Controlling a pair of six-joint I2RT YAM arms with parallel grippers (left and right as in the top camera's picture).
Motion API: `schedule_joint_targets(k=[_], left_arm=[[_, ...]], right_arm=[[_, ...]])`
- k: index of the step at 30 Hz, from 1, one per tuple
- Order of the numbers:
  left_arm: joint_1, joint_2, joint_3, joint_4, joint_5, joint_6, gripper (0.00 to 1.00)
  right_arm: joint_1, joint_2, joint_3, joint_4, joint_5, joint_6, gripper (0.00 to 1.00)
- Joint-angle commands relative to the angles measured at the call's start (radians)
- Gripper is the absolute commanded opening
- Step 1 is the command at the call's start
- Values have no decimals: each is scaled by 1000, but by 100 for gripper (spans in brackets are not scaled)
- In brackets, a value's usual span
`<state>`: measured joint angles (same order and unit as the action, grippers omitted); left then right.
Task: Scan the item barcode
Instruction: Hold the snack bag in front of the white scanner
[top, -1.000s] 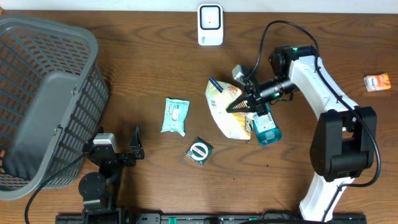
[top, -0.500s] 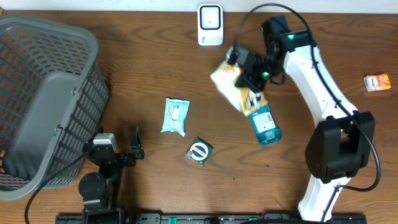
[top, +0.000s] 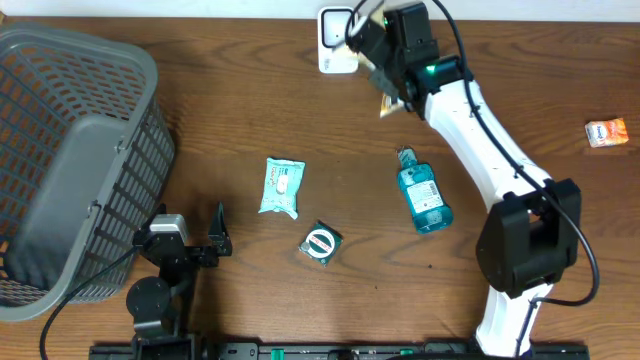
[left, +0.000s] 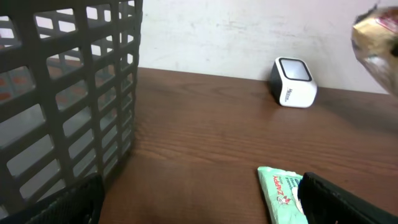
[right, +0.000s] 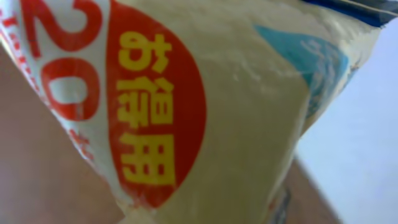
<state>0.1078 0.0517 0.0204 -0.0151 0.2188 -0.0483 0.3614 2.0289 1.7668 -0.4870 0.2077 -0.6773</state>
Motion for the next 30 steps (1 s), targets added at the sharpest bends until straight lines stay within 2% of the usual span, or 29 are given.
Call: schedule_joint_targets(k=[1, 3, 8, 15, 21, 24, 30], left_arm=[[0, -2, -16, -33, 12, 3, 98], [0, -2, -16, -33, 13, 3, 98], [0, -2, -16, -33, 13, 3, 98], [0, -2, -16, -33, 13, 3, 98], [0, -2, -16, -33, 13, 3, 98], [0, -2, -16, -33, 12, 3, 98], [0, -2, -16, -33, 12, 3, 98]], right_arm=[[20, 75, 21, 85, 182, -88, 1], [27, 120, 37, 160, 225, -137, 1], [36, 248, 166, 225, 254, -220, 1], [41, 443, 450, 236, 255, -221, 1], [46, 467, 463, 218, 273, -189, 1], [47, 453, 469, 211, 348, -120, 1], [14, 398, 471, 130, 740, 38, 1]])
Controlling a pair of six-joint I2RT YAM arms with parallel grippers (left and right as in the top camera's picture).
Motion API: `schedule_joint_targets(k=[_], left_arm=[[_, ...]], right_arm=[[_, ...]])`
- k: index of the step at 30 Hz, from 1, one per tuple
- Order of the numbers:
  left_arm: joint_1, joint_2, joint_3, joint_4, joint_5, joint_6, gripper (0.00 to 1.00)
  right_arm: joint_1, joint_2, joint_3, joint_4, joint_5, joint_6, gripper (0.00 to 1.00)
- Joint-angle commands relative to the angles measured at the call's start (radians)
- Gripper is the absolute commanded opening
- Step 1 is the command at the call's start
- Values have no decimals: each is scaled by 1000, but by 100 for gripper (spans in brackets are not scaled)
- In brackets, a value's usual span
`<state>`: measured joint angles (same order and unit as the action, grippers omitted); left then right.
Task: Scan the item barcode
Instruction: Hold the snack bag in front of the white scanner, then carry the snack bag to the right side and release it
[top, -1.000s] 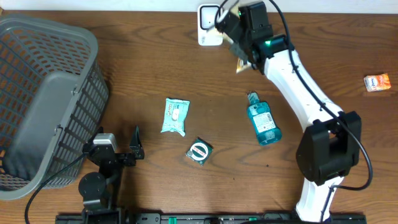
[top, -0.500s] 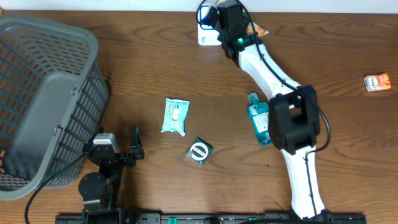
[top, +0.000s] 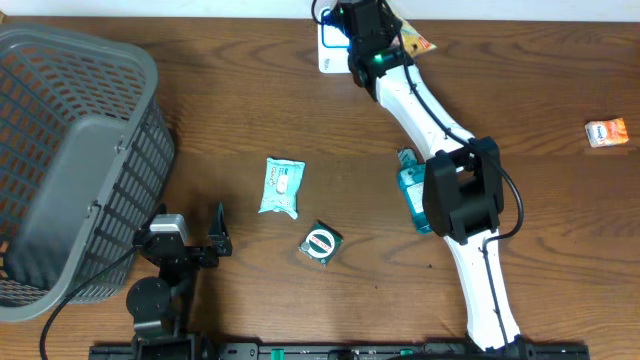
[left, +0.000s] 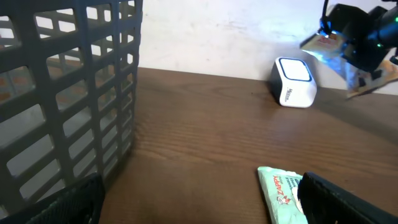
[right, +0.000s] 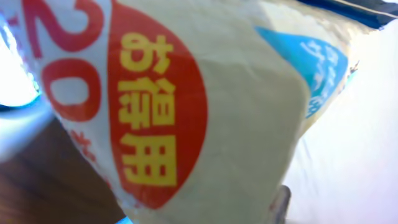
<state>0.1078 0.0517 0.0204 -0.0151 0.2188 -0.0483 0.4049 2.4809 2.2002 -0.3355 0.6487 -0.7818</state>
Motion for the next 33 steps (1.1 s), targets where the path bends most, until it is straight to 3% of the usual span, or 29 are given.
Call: schedule_joint_targets(k=[1, 6, 15, 18, 19, 22, 24, 25, 33], left_arm=[[0, -2, -16, -33, 13, 3, 98], [0, -2, -16, -33, 13, 3, 98], [0, -2, -16, -33, 13, 3, 98], [0, -2, -16, -33, 13, 3, 98], [0, -2, -16, -33, 13, 3, 98], [0, -2, -16, -33, 12, 3, 98], [0, -2, -16, -33, 13, 3, 98], [0, -2, -16, -33, 13, 3, 98], [0, -2, -16, -33, 13, 3, 98]], right_arm=[[-47, -58, 38, -44, 364, 192, 1], [-182, -61, 35, -216, 459, 367, 1], [-486, -59, 24, -576, 141, 829, 2], [-549, -59, 24, -651, 119, 992, 2], [-569, -59, 24, -676, 119, 1044, 7], [-605, -59, 24, -716, 119, 1142, 61], [-618, -60, 24, -722, 119, 1164, 83], [-623, -61, 24, -724, 119, 1164, 99], [-585, -185, 24, -789, 48, 1219, 99]])
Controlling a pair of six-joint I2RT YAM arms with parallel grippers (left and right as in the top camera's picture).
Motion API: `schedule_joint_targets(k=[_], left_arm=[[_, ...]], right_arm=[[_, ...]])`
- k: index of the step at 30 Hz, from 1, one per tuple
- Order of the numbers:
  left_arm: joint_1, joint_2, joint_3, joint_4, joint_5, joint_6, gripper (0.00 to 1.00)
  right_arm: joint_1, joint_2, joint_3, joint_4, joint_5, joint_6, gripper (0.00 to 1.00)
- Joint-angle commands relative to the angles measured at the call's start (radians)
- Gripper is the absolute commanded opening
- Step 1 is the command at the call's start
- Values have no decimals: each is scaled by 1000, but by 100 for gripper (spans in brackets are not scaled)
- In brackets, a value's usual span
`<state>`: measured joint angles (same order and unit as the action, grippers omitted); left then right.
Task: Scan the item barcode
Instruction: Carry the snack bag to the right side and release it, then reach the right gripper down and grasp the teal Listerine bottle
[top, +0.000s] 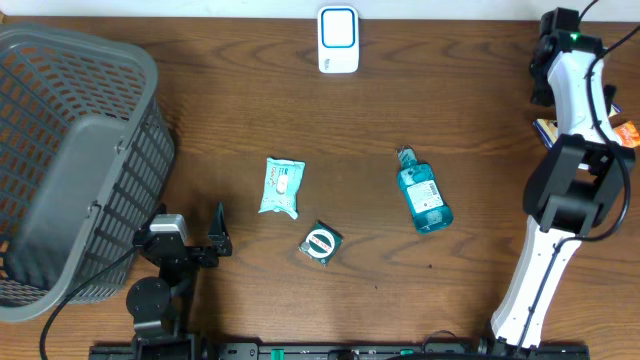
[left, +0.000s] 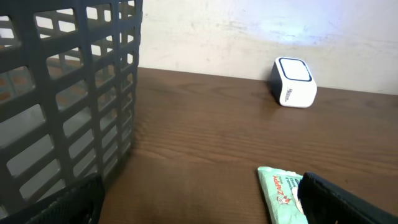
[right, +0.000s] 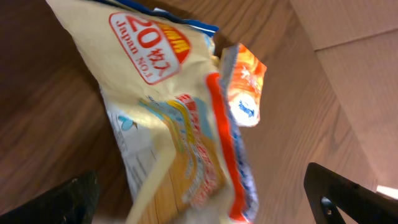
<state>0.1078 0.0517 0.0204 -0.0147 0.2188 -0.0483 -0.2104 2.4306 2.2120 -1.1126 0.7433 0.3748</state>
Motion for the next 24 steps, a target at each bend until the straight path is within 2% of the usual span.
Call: schedule_joint_targets(k=[1, 5, 7, 10, 13, 19, 21, 24], left_arm=[[0, -2, -16, -34, 13, 3, 98], [0, -2, -16, -34, 13, 3, 98], [0, -2, -16, -34, 13, 3, 98], [0, -2, -16, -34, 13, 3, 98], [0, -2, -16, -34, 13, 3, 98], [0, -2, -16, -34, 12, 3, 98], [0, -2, -16, -34, 13, 3, 98], [0, -2, -16, -34, 13, 3, 98]], right_arm=[[41, -162, 13, -19, -82, 61, 99], [102, -290, 13, -67, -280, 53, 99], [138, -343, 13, -92, -454, 17, 99], [198, -389, 13, -132, -747, -152, 99], [269, -389, 11, -203, -954, -294, 99], [385, -331, -12, -356, -943, -305, 94], [419, -310, -39, -371, -908, -305, 89], [472, -283, -130, -349, -826, -303, 88]])
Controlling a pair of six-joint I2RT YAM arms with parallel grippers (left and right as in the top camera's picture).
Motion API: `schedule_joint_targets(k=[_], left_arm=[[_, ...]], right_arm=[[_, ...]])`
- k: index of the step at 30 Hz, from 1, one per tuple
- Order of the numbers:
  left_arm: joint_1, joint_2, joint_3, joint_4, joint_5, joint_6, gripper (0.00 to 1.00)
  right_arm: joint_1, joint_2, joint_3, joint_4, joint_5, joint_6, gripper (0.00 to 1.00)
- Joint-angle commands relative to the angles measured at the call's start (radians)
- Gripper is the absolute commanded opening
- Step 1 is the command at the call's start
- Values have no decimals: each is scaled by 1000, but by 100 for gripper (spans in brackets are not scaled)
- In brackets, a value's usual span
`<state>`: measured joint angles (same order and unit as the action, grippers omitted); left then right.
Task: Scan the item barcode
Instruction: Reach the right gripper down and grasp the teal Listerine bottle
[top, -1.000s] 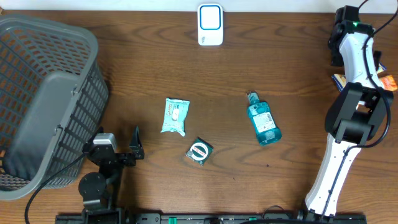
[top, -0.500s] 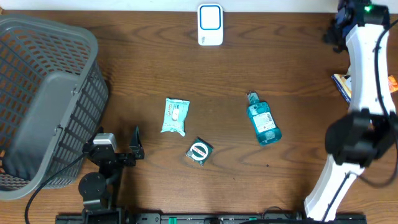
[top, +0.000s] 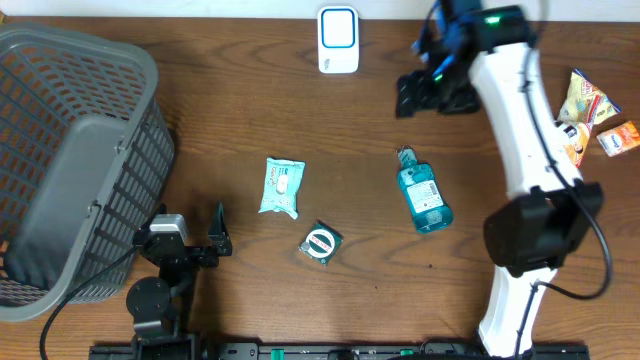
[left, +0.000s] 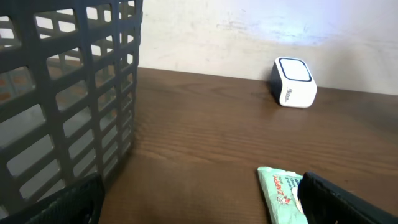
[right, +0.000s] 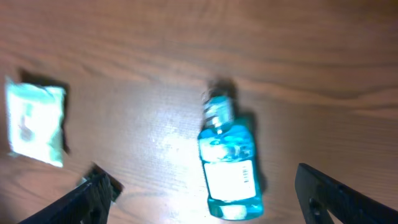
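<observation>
The white barcode scanner (top: 338, 40) stands at the table's far edge, and shows in the left wrist view too (left: 293, 82). My right gripper (top: 435, 92) hangs open and empty to the right of the scanner, above and behind the blue bottle (top: 422, 192). In its own view the bottle (right: 228, 168) lies on its side between the open fingers (right: 336, 196). A yellow snack bag (top: 585, 100) lies at the right edge. My left gripper (top: 190, 245) rests open near the front, with the green wipes pack (left: 283, 193) by its right finger.
A grey basket (top: 80, 150) fills the left side. The wipes pack (top: 281, 186) and a round dark tin (top: 322, 243) lie mid-table. A small orange packet (top: 618, 137) sits beside the snack bag.
My right gripper was open at the far right edge over the snack bag. It is now near the table's middle, over the blue bottle, still open. The left arm has not moved.
My right gripper held the snack bag close by the scanner, then right over the scanner. Then it was open at the right edge with the bag lying beside the orange packet. Now it hangs empty above the blue bottle.
</observation>
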<state>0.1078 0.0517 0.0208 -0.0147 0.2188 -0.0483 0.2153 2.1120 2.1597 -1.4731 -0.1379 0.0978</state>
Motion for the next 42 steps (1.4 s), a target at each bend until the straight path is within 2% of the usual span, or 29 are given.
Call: schedule_joint_targets(k=[1, 8, 14, 18, 19, 21, 23, 27, 34, 42], left_arm=[[0, -2, -17, -34, 13, 3, 98], [0, -2, -17, -34, 13, 3, 98], [0, -2, -17, -34, 13, 3, 98], [0, -2, -17, -34, 13, 3, 98], [0, -2, -17, -34, 13, 3, 98], [0, -2, -17, -34, 13, 3, 98], [0, -2, -17, -34, 13, 3, 98], [0, -2, -17, -34, 13, 3, 98], [0, -2, -17, -34, 13, 3, 98], [0, -2, -17, -34, 13, 3, 98]], right_arm=[[57, 42, -107, 27, 66, -24, 87], [101, 47, -307, 183, 141, -24, 85], [99, 48, -505, 425, 185, -25, 84], [99, 48, -593, 502, 185, -25, 77], [99, 48, -620, 527, 185, -25, 72], [99, 48, -633, 539, 185, -24, 63], [99, 48, -634, 542, 184, -24, 50], [99, 48, -630, 555, 185, 3, 34], [99, 48, -589, 561, 184, 21, 24], [100, 46, -436, 464, 176, 21, 17]])
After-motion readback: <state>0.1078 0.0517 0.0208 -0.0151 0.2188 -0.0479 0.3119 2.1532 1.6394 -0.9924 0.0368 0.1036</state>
